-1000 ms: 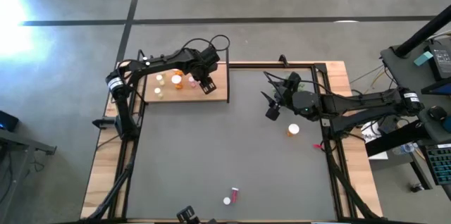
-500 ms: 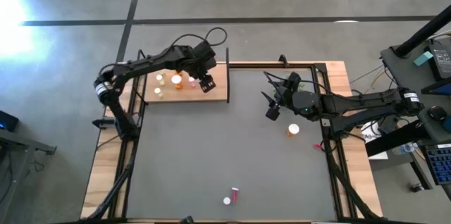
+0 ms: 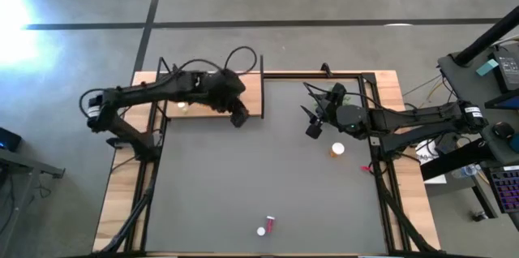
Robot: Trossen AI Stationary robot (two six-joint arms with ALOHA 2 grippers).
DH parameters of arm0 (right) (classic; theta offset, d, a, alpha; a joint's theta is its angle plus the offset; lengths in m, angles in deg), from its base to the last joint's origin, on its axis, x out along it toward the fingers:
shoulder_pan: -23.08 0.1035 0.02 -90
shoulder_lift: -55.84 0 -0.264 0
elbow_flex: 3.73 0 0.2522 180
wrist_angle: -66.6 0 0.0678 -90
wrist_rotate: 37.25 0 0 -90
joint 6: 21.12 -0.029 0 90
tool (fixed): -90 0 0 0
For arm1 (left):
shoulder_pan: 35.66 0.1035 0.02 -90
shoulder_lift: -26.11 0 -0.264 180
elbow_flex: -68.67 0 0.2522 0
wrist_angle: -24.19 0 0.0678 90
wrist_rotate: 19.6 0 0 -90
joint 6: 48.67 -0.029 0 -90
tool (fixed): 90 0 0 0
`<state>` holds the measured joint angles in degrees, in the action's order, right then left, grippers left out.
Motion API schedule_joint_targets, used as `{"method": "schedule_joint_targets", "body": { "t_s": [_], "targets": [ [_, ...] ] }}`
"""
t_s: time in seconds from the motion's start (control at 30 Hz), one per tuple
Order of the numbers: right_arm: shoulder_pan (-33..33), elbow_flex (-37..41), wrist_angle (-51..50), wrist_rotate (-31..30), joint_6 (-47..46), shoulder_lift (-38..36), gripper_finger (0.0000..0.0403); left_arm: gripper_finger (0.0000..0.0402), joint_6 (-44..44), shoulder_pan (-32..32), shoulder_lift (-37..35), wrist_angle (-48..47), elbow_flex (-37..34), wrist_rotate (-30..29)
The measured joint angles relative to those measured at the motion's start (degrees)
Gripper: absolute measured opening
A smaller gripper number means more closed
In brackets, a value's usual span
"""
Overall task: Pick and place medicine bottles onto shelf by color
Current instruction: Put the pink pill bottle on the shelf aligned with the other pink bottles
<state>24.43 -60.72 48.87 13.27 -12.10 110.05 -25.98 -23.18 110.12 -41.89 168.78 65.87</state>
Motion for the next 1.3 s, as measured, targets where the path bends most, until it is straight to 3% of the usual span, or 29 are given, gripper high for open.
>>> {"method": "schedule_joint_targets", "body": {
  "t_s": [0.3, 0.47, 0.7, 0.87, 1.0, 1.1, 1.3],
  "targets": [
    [0.01, 0.0, -0.01, 0.0, 0.0, 0.0, 0.0215, 0.02, 5.52, -14.37, -2.29, 1.48, -3.91, -2.04],
    [-0.01, 0.0, -0.01, 0.0, 0.0, 0.0, 0.0215, 0.02, 8.03, -20.51, -1.34, 6.35, -7.57, -7.4],
    [0.0, 0.0, -0.03, 0.0, 0.0, 0.0, 0.0215, 0.02, 12.99, -32.22, -1.31, 13.66, -13.23, -9.64],
    [0.0, 0.0, -0.02, 0.0, 0.0, 0.0, 0.0215, 0.02, 10.26, -39.73, -1.32, 27.69, -19.54, -12.5],
    [-0.01, -0.02, -0.02, 0.0, 0.0, 0.0, 0.0215, 0.02, 3.34, -43.94, -0.09, 48.47, -26.59, -12.62],
    [0.0, -0.02, -0.04, 0.0, 0.0, 0.0, 0.0215, 0.02, 0.42, -45.34, 1.87, 58.62, -31.17, -14.08],
    [0.0, -0.07, -0.1, 0.0, 0.0, 0.0, 0.0215, 0.02, -0.25, -45.32, 6.55, 64.44, -34.25, -14.56]
  ]
}}
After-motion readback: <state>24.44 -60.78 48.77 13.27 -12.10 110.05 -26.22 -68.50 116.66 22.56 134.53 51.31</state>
